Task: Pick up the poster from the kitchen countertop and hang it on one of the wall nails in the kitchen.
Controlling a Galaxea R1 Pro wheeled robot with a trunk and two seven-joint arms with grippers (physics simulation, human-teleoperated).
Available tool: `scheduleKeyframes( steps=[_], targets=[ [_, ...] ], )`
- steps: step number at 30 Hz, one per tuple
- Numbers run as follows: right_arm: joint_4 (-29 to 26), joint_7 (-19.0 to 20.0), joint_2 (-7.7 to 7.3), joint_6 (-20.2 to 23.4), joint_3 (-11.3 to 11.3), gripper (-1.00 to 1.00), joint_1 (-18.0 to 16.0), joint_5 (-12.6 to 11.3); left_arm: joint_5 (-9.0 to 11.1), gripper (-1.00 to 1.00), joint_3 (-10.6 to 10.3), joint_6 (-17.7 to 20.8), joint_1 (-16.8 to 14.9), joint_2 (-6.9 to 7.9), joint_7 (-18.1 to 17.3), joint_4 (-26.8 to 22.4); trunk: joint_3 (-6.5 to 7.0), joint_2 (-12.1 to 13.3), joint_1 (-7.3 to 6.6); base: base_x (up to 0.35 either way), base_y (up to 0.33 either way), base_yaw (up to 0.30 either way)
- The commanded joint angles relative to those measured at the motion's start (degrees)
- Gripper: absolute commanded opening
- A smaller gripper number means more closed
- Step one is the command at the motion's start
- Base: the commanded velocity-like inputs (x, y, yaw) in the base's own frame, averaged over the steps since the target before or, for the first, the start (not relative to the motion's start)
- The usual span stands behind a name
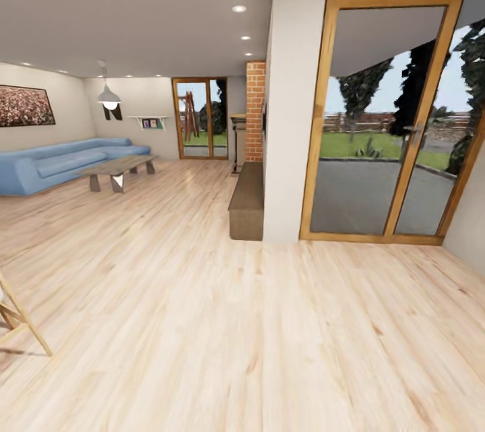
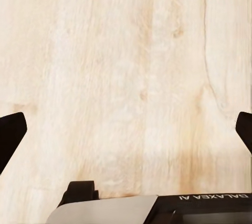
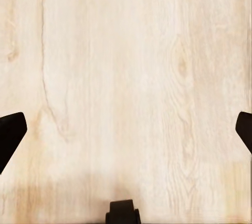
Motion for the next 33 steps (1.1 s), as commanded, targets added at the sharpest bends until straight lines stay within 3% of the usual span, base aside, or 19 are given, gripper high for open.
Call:
scheduleKeyframes(
  steps=[1,6,20,33],
  targets=[
    [0.0,-0.1,0.02,0.0,-0.1,1.0,0.0,0.0,0.0,1.0,0.0,0.1,0.0,0.0,-0.1,-0.1,-0.02,0.0,0.0,0.0,0.0,-0.3],
    [0.0,0.0,0.02,0.0,0.0,1.0,0.0,0.1,-0.1,1.0,0.0,0.1,0.0,0.0,-0.1,-0.1,0.06,0.0,0.0,0.0,0.0,-0.195],
    [1.6,0.0,-0.01,-0.2,-0.1,1.0,0.0,0.0,-0.1,1.0,0.0,0.1,0.0,-0.02,-0.1,-0.1,0.07,0.0,0.0,0.0,0.0,-0.023],
    [1.6,-0.1,-0.03,-0.2,-0.2,1.0,0.0,0.0,-0.1,1.0,0.0,0.1,0.0,0.03,0.0,-0.1,0.07,0.0,0.0,0.0,0.0,-0.269]
  ],
)
